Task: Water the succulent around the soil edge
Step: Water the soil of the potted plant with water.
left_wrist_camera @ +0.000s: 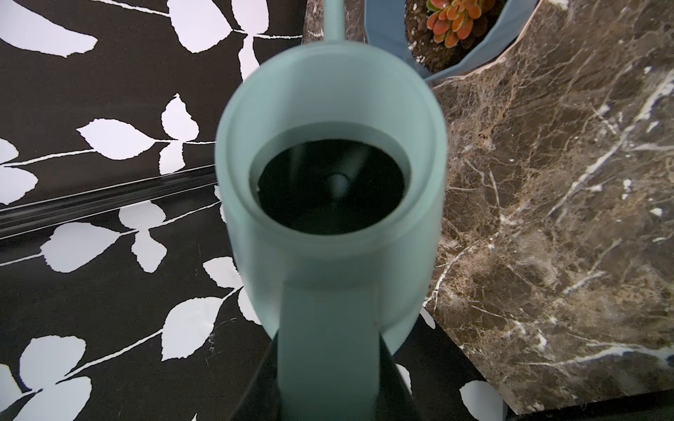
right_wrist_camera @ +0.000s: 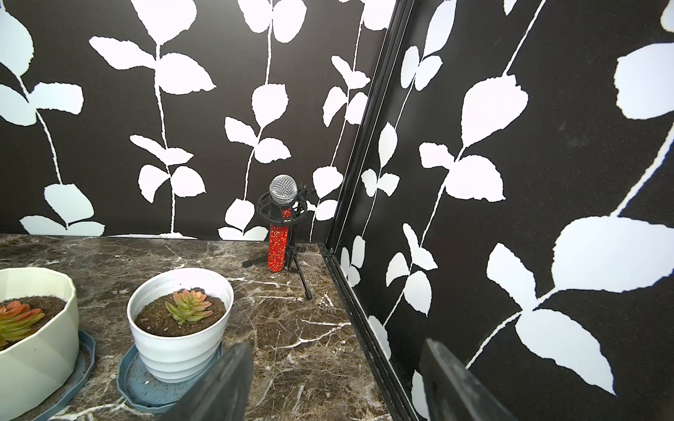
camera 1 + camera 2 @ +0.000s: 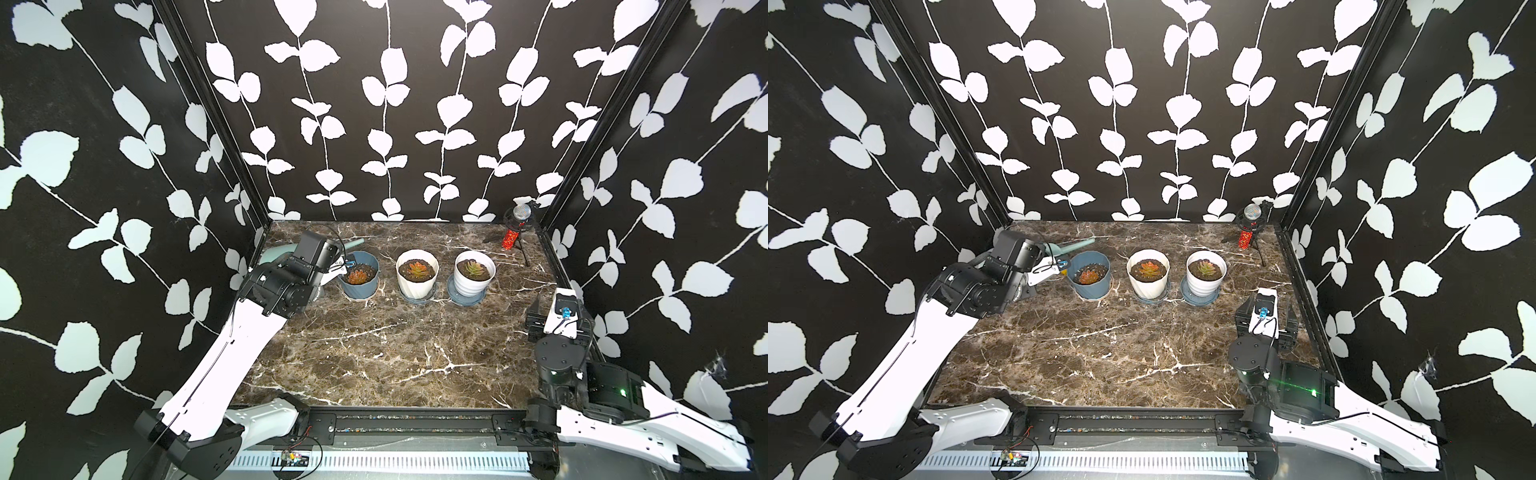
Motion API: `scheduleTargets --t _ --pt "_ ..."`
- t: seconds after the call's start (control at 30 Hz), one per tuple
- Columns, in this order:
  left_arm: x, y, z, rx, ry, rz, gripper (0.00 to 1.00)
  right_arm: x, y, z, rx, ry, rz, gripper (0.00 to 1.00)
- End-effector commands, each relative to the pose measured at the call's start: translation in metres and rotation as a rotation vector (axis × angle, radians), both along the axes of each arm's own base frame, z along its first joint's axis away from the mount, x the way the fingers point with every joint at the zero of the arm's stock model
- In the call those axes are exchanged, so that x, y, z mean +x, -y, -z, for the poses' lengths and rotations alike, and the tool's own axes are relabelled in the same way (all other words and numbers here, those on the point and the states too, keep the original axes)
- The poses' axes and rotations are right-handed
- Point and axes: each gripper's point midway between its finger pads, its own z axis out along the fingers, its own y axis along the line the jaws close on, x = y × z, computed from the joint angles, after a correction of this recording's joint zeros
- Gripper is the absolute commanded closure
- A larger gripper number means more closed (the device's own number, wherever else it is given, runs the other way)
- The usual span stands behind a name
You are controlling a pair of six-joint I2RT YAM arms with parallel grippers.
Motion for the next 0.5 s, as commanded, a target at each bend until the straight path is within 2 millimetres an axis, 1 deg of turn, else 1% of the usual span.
scheduleTargets --t 0.0,0.2,0.47 --pt "-0.003 -0.009 -0.008 0.024 0.036 -0.013 1.00 0.001 0.000 0.005 -0.007 0.001 0.016 0.24" --pt "0.000 -0.008 0.000 0.044 0.018 -0.012 1.00 0.003 -0.001 0.008 -0.014 -0.007 0.020 0.24" --pt "-0.001 -0.011 0.003 0.070 0.007 -0.013 1.00 0.006 -0.002 0.009 -0.018 -0.020 0.022 0.24"
